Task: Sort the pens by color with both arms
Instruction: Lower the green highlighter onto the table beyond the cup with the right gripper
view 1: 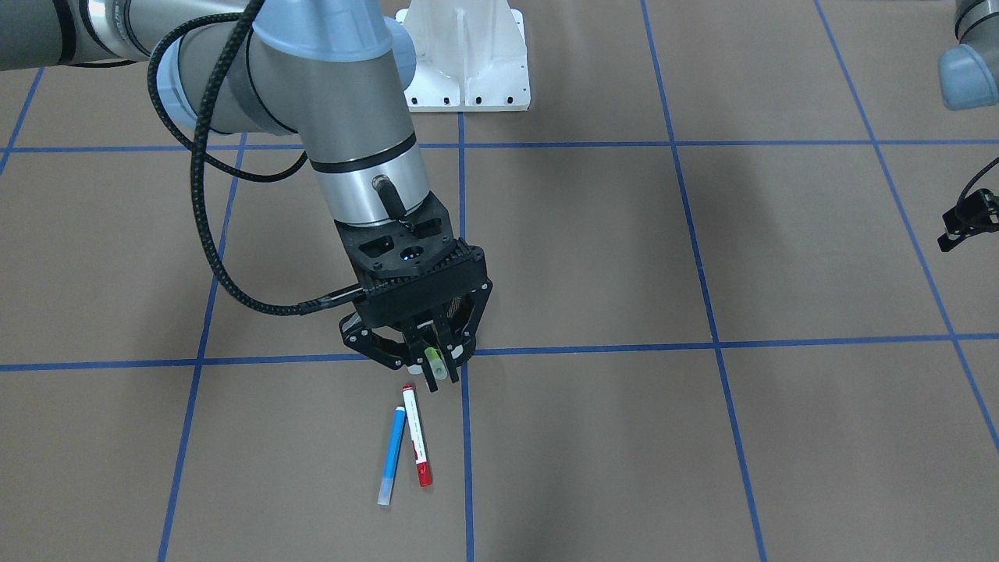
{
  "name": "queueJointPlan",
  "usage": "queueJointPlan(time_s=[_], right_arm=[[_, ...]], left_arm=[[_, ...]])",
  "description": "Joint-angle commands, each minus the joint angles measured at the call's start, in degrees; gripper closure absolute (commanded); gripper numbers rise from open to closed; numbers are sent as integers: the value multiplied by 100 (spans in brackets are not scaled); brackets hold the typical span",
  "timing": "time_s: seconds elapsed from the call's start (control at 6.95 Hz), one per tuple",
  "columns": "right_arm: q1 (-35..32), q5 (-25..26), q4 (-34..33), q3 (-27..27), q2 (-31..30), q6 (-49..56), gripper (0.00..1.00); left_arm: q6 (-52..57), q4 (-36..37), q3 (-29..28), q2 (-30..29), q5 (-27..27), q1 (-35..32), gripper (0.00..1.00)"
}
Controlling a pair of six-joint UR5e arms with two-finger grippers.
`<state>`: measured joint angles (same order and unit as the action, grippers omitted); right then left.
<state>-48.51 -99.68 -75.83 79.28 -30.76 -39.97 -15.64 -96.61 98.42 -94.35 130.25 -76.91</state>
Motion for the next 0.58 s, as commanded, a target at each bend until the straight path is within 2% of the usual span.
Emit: queueJointPlan(time_s=[0.0, 0.14, 0.43], right_arm=[[25, 517, 1230, -726, 150, -246, 82], [96, 528, 1690, -1017, 132, -353, 82], [105, 22, 1398, -1239, 141, -591, 82]], left_arm=[[-44, -7, -7, -22, 0, 1, 0], [-70, -7, -33, -39, -9, 9, 0], [-140, -7, -51, -75, -9, 9, 0]])
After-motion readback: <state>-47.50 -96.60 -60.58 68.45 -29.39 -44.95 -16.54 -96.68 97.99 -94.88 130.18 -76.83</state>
